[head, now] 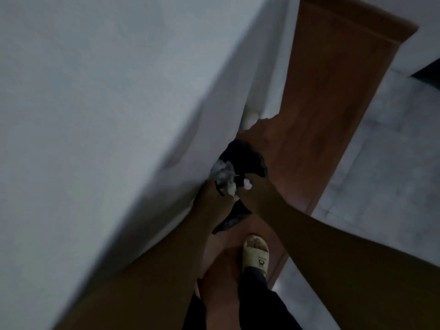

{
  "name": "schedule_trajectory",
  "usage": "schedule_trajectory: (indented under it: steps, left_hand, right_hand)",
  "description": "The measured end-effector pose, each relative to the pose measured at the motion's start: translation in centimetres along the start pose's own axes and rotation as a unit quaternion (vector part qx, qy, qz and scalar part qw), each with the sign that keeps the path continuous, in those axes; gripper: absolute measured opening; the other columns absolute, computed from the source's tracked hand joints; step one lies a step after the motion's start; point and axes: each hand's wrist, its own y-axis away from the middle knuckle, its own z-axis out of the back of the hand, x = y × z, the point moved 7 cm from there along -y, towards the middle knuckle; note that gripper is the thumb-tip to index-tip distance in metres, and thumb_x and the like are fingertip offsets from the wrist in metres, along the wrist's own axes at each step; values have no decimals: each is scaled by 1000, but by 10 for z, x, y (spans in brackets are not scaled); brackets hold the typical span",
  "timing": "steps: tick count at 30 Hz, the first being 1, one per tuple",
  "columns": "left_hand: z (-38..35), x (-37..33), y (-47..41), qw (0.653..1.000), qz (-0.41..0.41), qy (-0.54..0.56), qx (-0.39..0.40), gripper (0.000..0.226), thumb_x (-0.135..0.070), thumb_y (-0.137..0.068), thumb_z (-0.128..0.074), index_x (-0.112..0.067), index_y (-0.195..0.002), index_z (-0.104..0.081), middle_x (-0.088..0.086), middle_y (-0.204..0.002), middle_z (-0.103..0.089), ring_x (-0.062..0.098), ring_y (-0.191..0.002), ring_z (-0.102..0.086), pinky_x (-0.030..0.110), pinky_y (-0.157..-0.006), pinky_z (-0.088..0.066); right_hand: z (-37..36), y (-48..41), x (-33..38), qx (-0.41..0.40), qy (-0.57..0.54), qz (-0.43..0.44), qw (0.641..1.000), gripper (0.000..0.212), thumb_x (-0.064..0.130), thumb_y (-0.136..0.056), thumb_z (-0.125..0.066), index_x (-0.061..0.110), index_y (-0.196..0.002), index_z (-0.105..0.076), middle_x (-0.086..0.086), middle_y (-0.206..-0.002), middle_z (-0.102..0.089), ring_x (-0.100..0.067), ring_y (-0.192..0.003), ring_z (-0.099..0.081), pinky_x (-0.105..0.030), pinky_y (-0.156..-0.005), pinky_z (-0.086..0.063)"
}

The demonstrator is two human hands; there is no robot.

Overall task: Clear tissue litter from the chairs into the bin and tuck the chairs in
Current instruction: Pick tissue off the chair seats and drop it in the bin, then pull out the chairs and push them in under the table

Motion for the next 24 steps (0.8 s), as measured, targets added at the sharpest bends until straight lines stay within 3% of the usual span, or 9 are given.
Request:
schedule_trajectory:
  steps: [1, 3, 7, 9, 13, 14, 16, 18, 24]
  left_hand:
    - [10, -11, 17, 1000, -6, -20, -1, 40, -28, -88, -58, -17, -126, -55, 4, -120, -64, 25, -109, -61, 31, -87, -50]
    - [25, -23, 53, 997, -12, -79, -7, 32, -27, -94, -46, -12, -120, -58, 9, -118, -64, 27, -109, -59, 30, -88, -47]
    - [69, -52, 130, 995, -50, -56, -69, 38, -37, -78, -48, -21, -111, -59, 4, -107, -66, 27, -95, -64, 42, -82, -57]
    - [97, -77, 189, 990, -90, -53, -95, 35, -38, -82, -52, -21, -112, -58, 3, -108, -65, 28, -96, -64, 43, -80, -56]
    - [159, -98, 291, 980, -151, -36, -122, 23, -42, -85, -46, -19, -85, -51, 4, -97, -60, 30, -91, -62, 38, -71, -49]
    - [179, -94, 313, 978, -153, -59, -129, 29, -46, -82, -44, -20, -89, -54, 3, -99, -60, 29, -93, -62, 40, -75, -51]
    - [224, -74, 358, 967, -158, -108, -168, 44, -50, -83, -44, -22, -114, -58, 2, -117, -60, 27, -108, -60, 45, -89, -51]
    - [272, -36, 402, 952, -161, -131, -225, 51, -46, -91, -49, -24, -137, -48, 1, -139, -52, 25, -125, -52, 44, -99, -46]
    - [371, 145, 526, 925, -115, -187, -309, 69, -55, -87, -55, -22, -146, -37, 3, -149, -41, 28, -137, -39, 50, -109, -36]
  right_hand:
    - [13, 11, 11, -12, 16, 14, 1000, 23, 27, -95, -57, 7, -104, -62, -10, -102, -63, -30, -92, -59, -36, -77, -48]
    - [40, 41, 33, -26, 70, 28, 997, 35, 34, -92, -58, 8, -115, -61, -13, -111, -63, -32, -101, -59, -43, -86, -51]
    - [92, 118, 94, -65, 127, 102, 985, 43, 34, -81, -57, 1, -108, -63, -17, -105, -63, -34, -95, -60, -47, -80, -52]
    - [107, 160, 126, -71, 179, 137, 972, 45, 40, -76, -54, 8, -106, -65, -10, -106, -63, -29, -96, -60, -44, -79, -52]
    - [116, 252, 200, -109, 228, 204, 946, 41, 48, -78, -54, 26, -111, -62, 2, -114, -59, -22, -105, -57, -43, -83, -51]
    - [112, 274, 221, -124, 217, 226, 942, 39, 48, -78, -53, 28, -110, -61, 4, -113, -59, -21, -105, -56, -43, -82, -51]
    - [97, 315, 263, -147, 203, 268, 930, 34, 45, -81, -57, 32, -113, -59, 7, -118, -58, -19, -108, -54, -41, -84, -50]
    - [66, 353, 304, -156, 197, 301, 920, 34, 44, -83, -59, 34, -116, -58, 8, -125, -58, -18, -112, -53, -40, -88, -48]
    - [-89, 461, 397, -93, 250, 375, 888, 51, 48, -85, -58, 34, -134, -49, 9, -144, -45, -20, -129, -43, -43, -101, -41]
